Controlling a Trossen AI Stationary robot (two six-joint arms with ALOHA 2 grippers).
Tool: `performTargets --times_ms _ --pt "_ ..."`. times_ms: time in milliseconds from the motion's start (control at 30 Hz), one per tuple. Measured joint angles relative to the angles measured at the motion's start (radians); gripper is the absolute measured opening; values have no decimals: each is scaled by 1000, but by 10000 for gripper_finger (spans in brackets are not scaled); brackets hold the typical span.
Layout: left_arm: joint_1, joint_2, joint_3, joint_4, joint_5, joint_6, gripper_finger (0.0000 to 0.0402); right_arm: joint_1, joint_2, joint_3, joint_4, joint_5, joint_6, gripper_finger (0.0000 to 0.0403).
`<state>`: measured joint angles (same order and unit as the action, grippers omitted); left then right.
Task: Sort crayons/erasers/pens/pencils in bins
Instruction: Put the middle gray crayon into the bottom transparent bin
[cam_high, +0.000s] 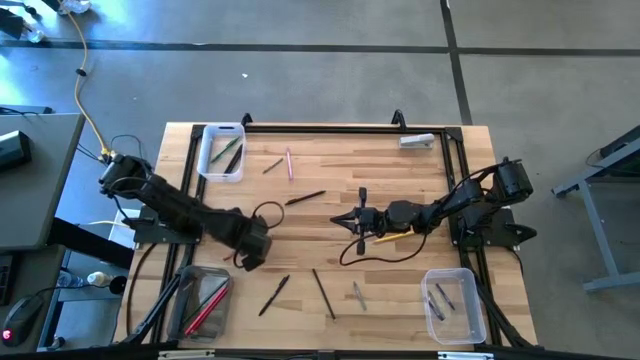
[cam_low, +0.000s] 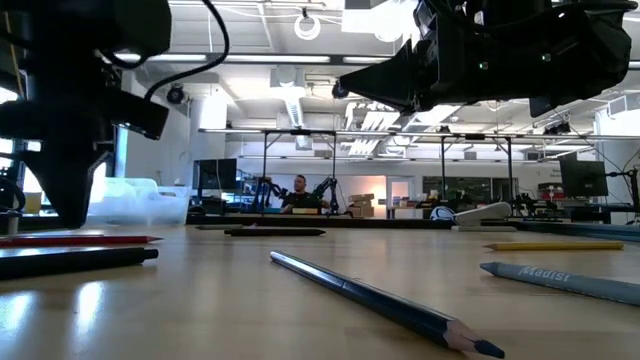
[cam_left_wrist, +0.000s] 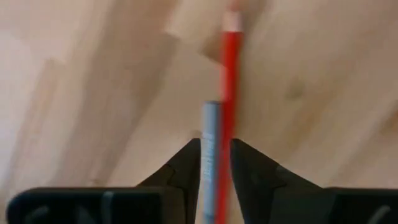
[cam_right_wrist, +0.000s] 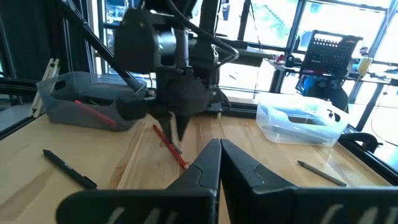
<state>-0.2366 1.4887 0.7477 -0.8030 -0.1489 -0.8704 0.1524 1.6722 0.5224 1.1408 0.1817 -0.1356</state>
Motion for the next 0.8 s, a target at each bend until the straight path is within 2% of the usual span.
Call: performTargets --times_ms 100,267,600,800 --pt "20 0 -23 5 -20 -8 88 0 0 0 0 0 0 0" --pt "34 -4 -55 75 17 26 85 0 0 0 0 -1 0 0" --pt "34 2 -59 58 -17 45 76 0 0 0 -3 -2 4 0" --pt "55 3 -68 67 -15 159 62 0 0 0 -8 -2 4 0"
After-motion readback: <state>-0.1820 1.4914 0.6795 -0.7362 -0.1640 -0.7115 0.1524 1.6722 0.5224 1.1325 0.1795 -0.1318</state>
